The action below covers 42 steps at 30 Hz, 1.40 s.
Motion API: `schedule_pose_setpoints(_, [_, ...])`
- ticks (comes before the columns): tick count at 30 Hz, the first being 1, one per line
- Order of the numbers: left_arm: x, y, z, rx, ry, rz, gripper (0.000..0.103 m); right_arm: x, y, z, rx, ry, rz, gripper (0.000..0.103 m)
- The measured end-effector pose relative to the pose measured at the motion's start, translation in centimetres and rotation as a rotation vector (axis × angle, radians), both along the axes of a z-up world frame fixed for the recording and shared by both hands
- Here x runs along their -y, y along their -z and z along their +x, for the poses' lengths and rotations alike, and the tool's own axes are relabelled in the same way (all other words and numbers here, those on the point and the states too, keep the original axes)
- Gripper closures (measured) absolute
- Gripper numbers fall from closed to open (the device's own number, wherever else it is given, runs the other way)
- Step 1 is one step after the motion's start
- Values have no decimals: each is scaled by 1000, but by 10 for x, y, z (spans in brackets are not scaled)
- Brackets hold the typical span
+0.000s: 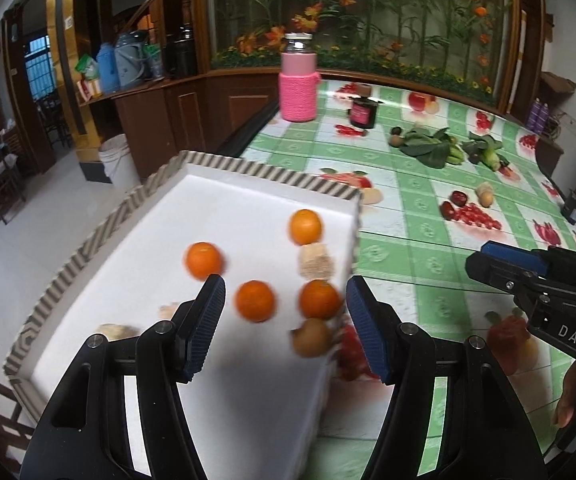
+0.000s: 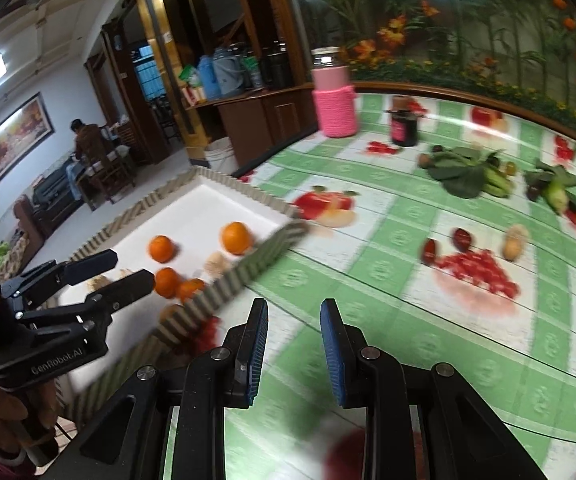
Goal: Organize fruits
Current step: 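Move both open tools back over the tablecloth toward the red dates, then grasp a red date with the right tool while the left tool grasps another red date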
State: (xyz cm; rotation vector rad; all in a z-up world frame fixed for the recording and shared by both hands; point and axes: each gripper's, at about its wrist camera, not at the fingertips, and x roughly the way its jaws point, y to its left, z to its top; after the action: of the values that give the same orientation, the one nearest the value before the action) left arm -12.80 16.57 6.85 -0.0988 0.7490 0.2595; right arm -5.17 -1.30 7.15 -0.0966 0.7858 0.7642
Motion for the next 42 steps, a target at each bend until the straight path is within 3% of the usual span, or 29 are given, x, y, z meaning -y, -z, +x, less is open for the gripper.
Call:
schedule_pose_setpoints(12, [52, 10, 44, -47, 114, -42, 40, 92, 27, 34, -62, 182, -48, 77])
schedule_pose_setpoints(19, [76, 15, 80, -84, 171, -76, 40, 105, 31, 55, -74, 200, -68, 77])
schedule_pose_setpoints(28, [95, 23, 125, -131, 188, -101, 40, 88, 27, 110, -82, 156, -74, 77])
schedule_pose_setpoints(42, [83, 36, 151, -165, 145, -114, 40, 37, 50, 176, -59, 44, -179, 77])
